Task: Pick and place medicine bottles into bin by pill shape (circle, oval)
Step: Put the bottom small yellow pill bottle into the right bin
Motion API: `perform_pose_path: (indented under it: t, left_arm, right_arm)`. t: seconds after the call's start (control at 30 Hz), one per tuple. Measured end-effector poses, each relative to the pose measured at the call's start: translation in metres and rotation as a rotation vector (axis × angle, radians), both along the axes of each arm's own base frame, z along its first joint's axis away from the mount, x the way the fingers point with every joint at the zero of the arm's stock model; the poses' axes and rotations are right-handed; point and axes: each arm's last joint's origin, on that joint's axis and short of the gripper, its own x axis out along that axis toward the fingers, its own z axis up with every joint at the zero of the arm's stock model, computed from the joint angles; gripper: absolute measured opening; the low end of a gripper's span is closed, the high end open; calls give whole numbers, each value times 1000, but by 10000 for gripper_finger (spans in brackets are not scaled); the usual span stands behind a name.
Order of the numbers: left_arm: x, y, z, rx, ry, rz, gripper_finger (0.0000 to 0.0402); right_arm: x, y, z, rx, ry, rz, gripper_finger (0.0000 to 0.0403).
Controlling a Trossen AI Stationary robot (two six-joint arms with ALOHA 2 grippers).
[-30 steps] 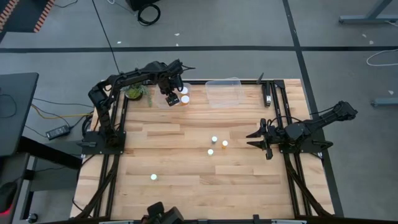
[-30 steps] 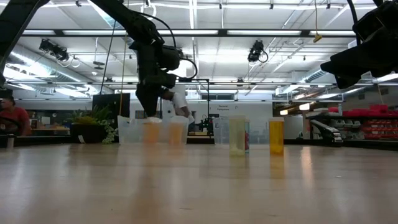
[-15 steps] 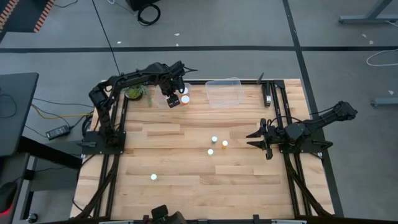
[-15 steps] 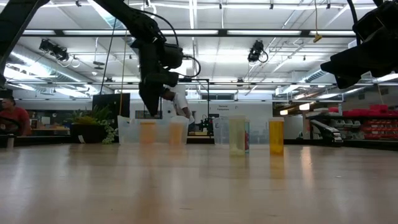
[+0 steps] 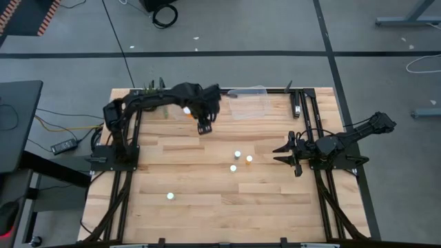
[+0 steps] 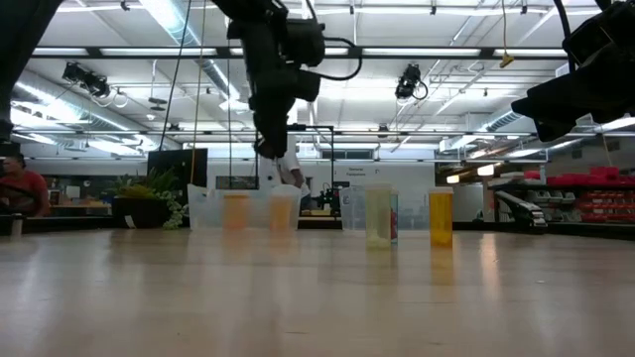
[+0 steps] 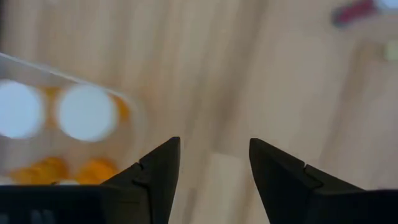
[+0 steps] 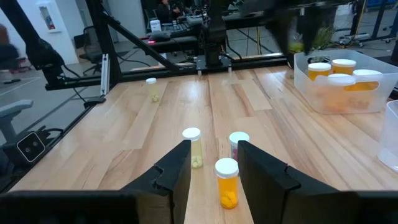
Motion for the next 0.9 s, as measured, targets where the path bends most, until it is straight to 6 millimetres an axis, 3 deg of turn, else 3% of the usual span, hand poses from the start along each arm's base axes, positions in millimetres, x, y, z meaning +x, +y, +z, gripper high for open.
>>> perform_pose_path:
  t: [0.23, 0.53, 0.73, 0.9]
  left_arm:
    - [-8, -68, -4, -117, 244, -40, 183]
    - [-14, -163, -9, -124, 352, -82, 160]
    - [-39, -219, -32, -86, 414, -81, 141]
    - [-64, -253, -34, -78, 395, -4, 119]
  right_arm:
    - [0, 0, 0, 0, 0, 1, 138]
    - [0, 0, 0, 0, 0, 0, 138]
    - [0, 0, 0, 0, 0, 0, 138]
    - [0, 0, 0, 0, 1, 0, 138]
